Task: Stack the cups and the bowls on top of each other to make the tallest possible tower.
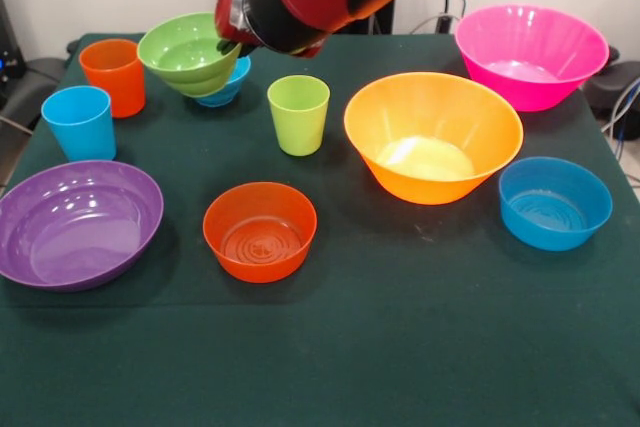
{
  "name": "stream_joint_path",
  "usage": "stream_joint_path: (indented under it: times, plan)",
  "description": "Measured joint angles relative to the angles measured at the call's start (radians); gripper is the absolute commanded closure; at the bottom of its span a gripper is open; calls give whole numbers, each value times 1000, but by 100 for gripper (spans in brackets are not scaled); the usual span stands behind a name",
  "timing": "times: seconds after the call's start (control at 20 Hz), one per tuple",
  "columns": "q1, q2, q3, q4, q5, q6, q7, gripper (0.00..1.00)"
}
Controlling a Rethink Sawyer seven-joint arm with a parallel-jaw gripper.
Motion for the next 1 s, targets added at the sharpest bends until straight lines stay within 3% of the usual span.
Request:
stream_joint_path:
  times: [1.0]
  plan:
    - [17,-69,-10,4,52,0,4,100]
